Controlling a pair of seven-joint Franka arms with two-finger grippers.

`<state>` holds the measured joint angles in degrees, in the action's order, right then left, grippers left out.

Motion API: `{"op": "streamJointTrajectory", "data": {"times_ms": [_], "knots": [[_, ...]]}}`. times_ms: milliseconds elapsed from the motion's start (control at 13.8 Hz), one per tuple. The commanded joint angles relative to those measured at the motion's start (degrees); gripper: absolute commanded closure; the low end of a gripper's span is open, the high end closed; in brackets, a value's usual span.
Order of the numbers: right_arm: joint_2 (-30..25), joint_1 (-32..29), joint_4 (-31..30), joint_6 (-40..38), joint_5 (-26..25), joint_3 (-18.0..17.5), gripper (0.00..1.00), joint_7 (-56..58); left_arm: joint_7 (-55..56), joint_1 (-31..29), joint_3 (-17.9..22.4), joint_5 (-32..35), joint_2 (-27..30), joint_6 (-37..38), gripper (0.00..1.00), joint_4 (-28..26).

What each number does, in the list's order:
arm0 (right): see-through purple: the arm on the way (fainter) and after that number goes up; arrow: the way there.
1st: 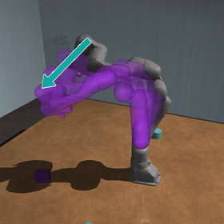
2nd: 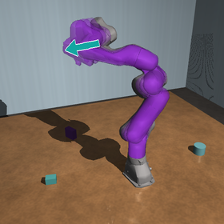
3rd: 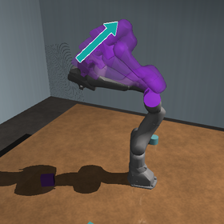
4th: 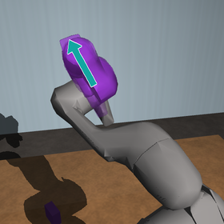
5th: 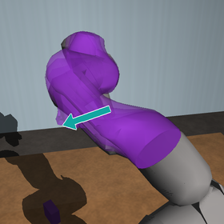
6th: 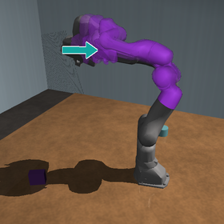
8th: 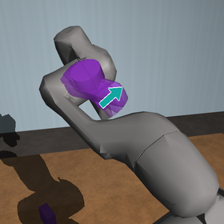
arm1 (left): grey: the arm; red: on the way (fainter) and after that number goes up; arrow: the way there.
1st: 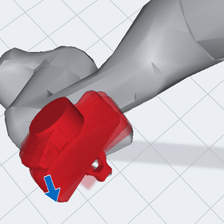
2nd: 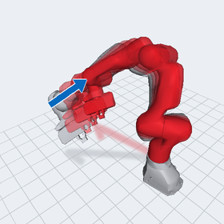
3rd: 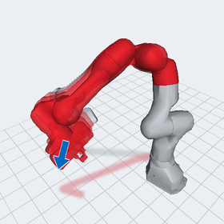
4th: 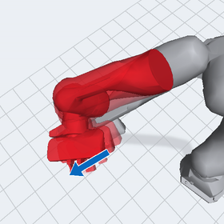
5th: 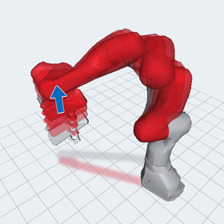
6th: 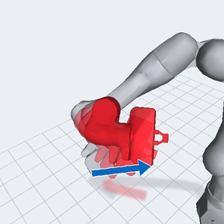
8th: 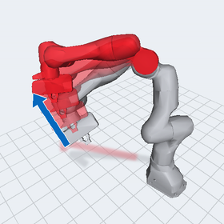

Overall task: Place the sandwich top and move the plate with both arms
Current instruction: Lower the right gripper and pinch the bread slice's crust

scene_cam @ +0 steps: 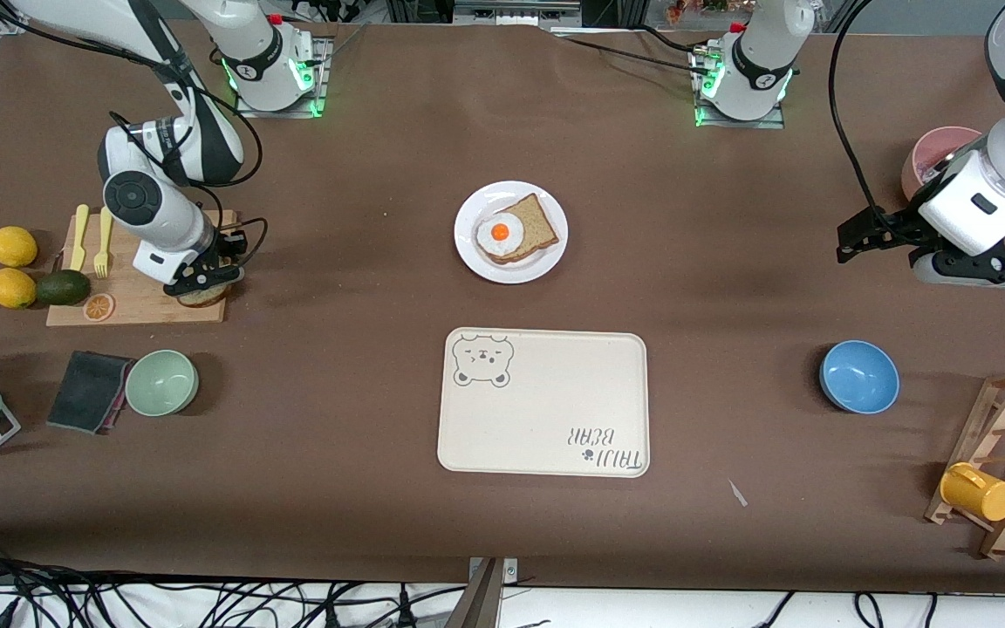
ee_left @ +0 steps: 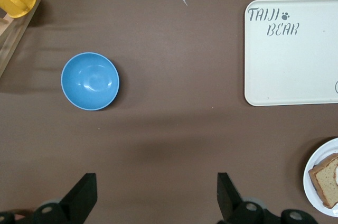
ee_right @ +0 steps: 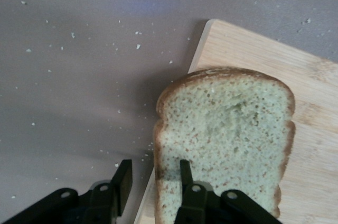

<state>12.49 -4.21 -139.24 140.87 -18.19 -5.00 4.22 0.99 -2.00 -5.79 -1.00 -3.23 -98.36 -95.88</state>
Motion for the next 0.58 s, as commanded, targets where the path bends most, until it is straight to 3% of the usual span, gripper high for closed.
{"op": "streamJointTrajectory", "data": {"times_ms": [0, 218, 508], "knots": [[-0.27, 0.08, -1.21, 1.34, -2.38, -0.10, 0.62, -1.76, -0.29, -0.29, -0.19, 1.09, 0.07, 1.42, 0.00, 1.05], [-0.10, 0.08, -1.21, 1.60, -3.52, -0.10, 0.73, -1.76, -0.29, -0.20, -0.27, 1.09, 0.07, 1.42, 0.00, 1.05], [1.13, 0.08, -1.21, 3.01, -4.58, -0.01, 0.73, -1.84, -0.29, -0.20, -0.36, 1.09, 0.15, 1.42, 0.00, 1.05]]}}
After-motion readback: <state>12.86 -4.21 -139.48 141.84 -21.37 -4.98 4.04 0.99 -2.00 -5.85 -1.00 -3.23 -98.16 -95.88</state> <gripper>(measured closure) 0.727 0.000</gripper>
